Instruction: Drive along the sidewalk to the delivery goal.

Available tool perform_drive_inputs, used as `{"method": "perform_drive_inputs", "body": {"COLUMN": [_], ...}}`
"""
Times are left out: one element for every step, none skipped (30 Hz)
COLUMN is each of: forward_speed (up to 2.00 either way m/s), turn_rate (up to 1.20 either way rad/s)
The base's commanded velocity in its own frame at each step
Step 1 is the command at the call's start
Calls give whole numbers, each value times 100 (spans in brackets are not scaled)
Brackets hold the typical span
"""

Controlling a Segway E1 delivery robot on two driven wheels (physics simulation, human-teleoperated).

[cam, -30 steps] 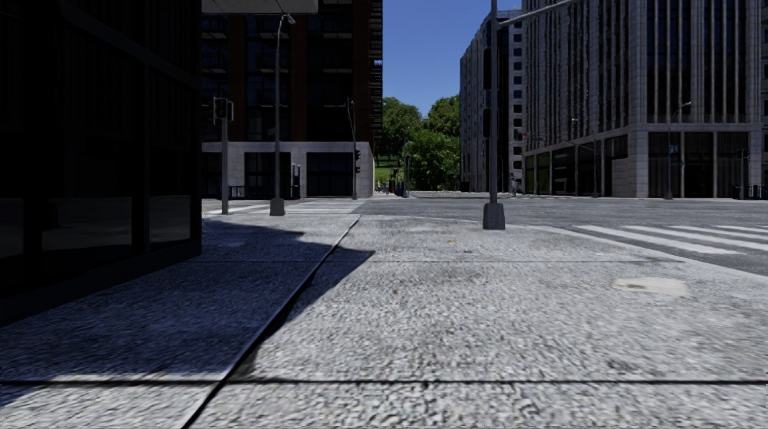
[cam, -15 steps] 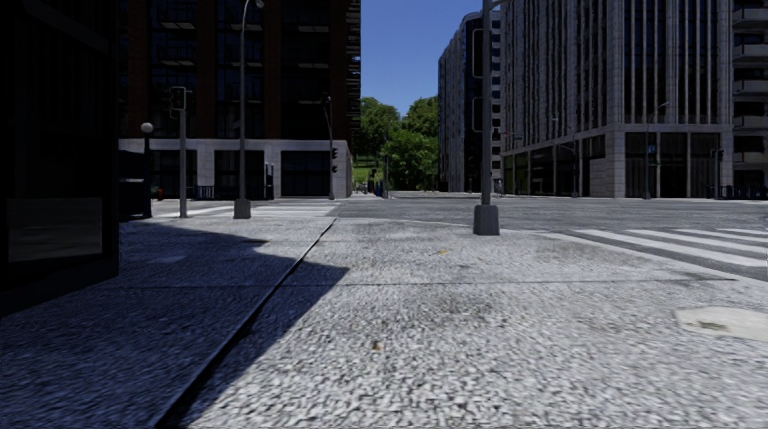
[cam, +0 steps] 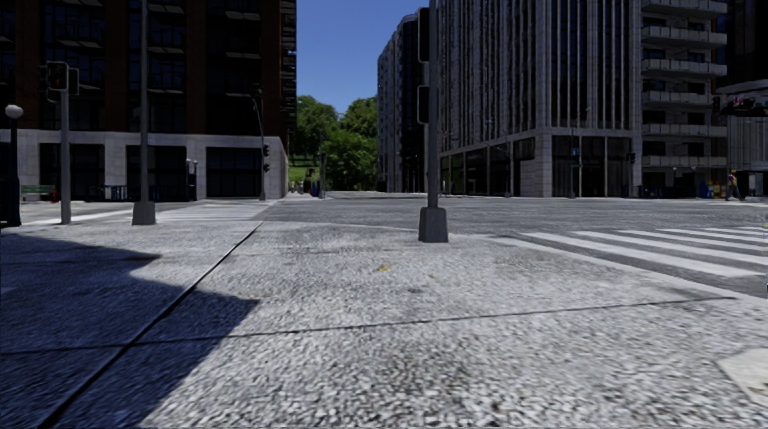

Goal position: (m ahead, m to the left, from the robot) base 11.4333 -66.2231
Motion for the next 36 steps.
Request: {"method": "perform_drive_inputs", "body": {"forward_speed": [200, 200, 200, 200, 200, 200, 200, 200, 200, 200, 200, 200, 200, 200, 200, 200, 200, 200, 200, 200, 200, 200, 200, 200, 200, 200, 200, 200, 200, 200, 200, 200, 200, 200, 200, 200], "turn_rate": [-44, -44, -44, -44, -44, -44, -44, -44, -44, -44, -44, -44, -44, -44, -44, -44, -44, -44, -45, -46, -48, -51, -51, -52, -53, -53, -53, -54, -55, -56, -56, -56, -56, -56, -56, -56]}}
